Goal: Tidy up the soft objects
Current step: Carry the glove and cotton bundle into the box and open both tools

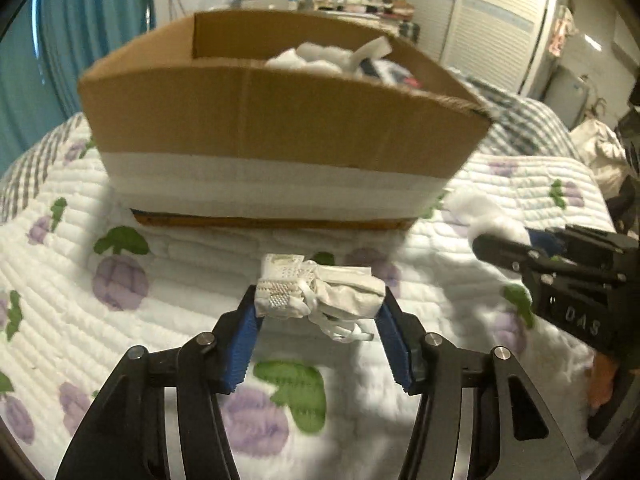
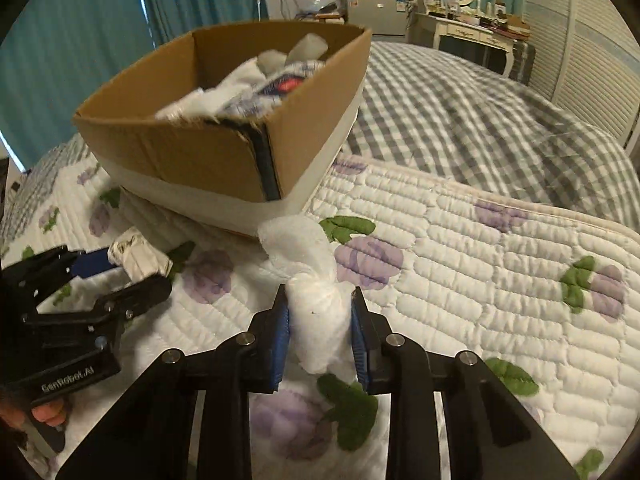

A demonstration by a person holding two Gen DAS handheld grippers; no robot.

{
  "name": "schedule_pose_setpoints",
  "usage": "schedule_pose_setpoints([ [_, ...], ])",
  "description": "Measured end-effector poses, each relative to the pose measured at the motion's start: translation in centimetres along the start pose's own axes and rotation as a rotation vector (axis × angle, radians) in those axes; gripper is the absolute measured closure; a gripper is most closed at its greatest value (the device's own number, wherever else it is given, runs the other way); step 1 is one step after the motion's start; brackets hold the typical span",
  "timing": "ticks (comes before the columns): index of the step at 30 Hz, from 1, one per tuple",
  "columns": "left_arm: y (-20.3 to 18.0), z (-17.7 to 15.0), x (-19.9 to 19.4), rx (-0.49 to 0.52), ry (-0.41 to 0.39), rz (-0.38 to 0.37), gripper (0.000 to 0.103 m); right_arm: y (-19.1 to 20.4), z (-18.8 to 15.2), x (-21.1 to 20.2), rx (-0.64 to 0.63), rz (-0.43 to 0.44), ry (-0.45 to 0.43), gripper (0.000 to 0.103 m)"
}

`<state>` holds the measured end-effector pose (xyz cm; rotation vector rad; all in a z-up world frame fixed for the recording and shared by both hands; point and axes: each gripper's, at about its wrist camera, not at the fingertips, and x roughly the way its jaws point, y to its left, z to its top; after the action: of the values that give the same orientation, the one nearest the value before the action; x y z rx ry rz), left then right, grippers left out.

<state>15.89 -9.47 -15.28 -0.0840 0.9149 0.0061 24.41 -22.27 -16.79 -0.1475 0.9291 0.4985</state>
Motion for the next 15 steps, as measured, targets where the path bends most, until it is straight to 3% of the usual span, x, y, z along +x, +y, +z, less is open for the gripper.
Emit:
schedule_pose_setpoints([
  [11, -0.7, 0.5, -7.9, 0.092, -0.045, -0.042, 0.048, 5.6, 0.3, -9.6, -0.088, -0.04, -0.071, 0.076],
  [15, -0.7, 1.2, -11.1, 0.132, -0.113, -0.027, 0.048, 8.2, 0.6, -13.2, -0.114, -0.048, -0.116, 0.076],
])
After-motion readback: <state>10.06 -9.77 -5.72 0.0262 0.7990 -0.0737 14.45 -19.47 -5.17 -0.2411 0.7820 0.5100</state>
